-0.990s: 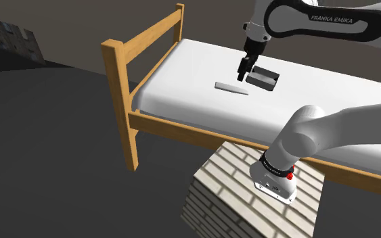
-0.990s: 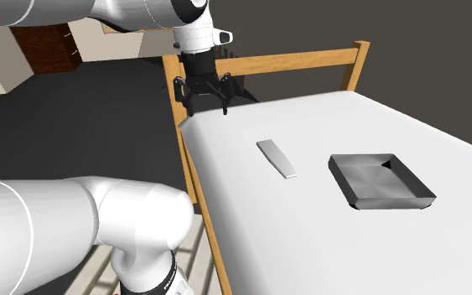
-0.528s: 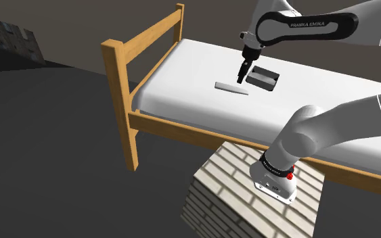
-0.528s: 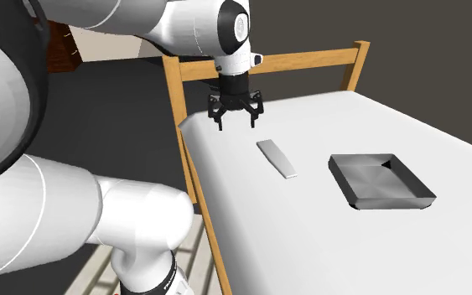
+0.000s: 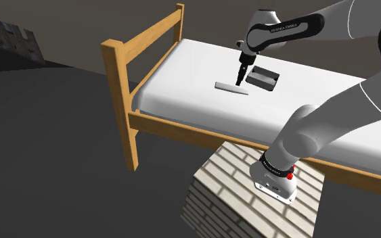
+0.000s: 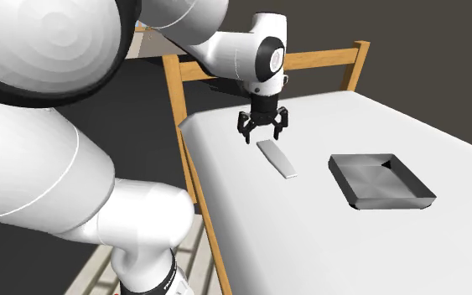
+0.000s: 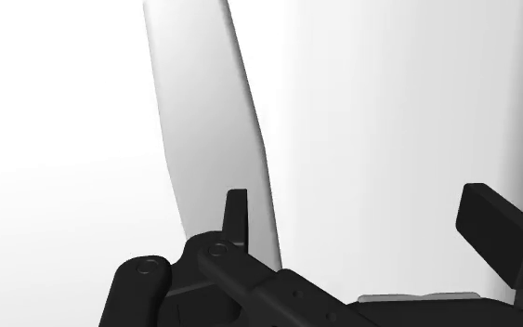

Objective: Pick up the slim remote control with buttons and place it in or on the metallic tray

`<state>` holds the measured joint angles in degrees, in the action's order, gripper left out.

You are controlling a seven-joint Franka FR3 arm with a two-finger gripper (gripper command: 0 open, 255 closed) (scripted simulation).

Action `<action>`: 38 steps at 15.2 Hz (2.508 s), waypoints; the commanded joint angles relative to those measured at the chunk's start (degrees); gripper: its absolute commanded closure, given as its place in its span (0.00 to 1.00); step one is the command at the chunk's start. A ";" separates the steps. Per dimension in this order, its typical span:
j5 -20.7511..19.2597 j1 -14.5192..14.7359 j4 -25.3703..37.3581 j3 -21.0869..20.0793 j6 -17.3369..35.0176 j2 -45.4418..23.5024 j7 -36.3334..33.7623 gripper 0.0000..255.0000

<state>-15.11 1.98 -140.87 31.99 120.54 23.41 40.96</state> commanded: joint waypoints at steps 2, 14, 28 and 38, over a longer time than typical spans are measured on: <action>3.40 2.20 2.91 5.11 4.66 -7.75 8.29 0.00; 15.58 4.65 5.32 10.45 14.50 -23.01 23.01 0.00; 15.57 4.63 5.31 10.42 14.50 -23.00 22.99 1.00; 11.54 4.47 7.43 9.96 8.90 -18.38 19.97 1.00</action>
<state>-3.04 6.51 -133.72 42.03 130.23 4.38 61.29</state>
